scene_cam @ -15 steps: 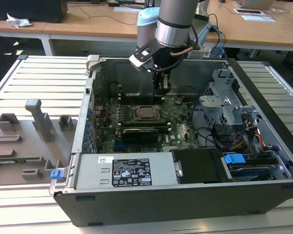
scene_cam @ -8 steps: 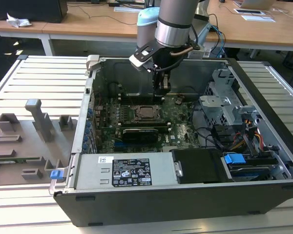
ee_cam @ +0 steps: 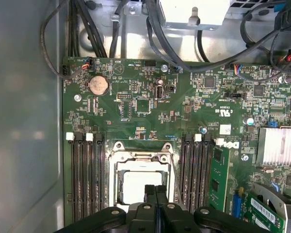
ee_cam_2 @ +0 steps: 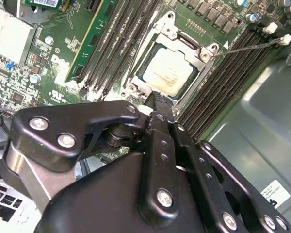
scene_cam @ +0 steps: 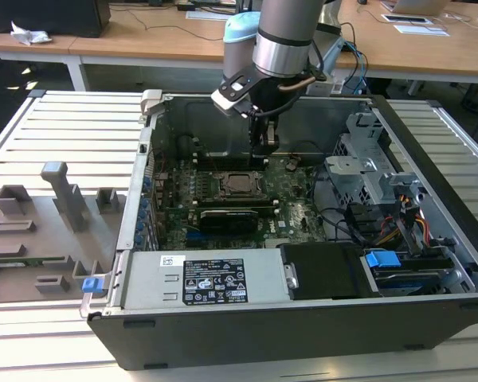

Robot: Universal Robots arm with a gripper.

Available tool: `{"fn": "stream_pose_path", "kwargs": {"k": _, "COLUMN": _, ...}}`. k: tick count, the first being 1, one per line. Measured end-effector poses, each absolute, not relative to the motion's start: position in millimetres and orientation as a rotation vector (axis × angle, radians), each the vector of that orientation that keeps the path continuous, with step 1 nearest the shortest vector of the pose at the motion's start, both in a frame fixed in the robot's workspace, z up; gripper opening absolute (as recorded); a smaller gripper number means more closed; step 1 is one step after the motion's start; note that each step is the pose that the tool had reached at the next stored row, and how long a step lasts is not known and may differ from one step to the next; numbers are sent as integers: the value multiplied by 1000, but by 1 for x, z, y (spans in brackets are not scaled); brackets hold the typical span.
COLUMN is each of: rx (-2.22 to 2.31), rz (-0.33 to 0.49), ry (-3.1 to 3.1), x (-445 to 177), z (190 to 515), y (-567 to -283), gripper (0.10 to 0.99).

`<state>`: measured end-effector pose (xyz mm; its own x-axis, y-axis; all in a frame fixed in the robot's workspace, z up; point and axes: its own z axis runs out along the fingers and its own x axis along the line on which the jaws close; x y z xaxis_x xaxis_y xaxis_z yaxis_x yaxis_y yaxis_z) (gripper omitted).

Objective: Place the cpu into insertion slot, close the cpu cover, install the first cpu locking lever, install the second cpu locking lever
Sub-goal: 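Install the first cpu locking lever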

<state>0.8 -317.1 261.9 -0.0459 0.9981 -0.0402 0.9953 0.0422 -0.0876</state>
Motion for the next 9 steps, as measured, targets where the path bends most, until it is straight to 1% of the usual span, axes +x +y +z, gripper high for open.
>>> {"fn": "stream_pose_path", "kwargs": {"k": 9, "rx": -1989, "rz": 145, "ry": -2395, "x": 1, "z": 262, "y": -317, "gripper": 106}}
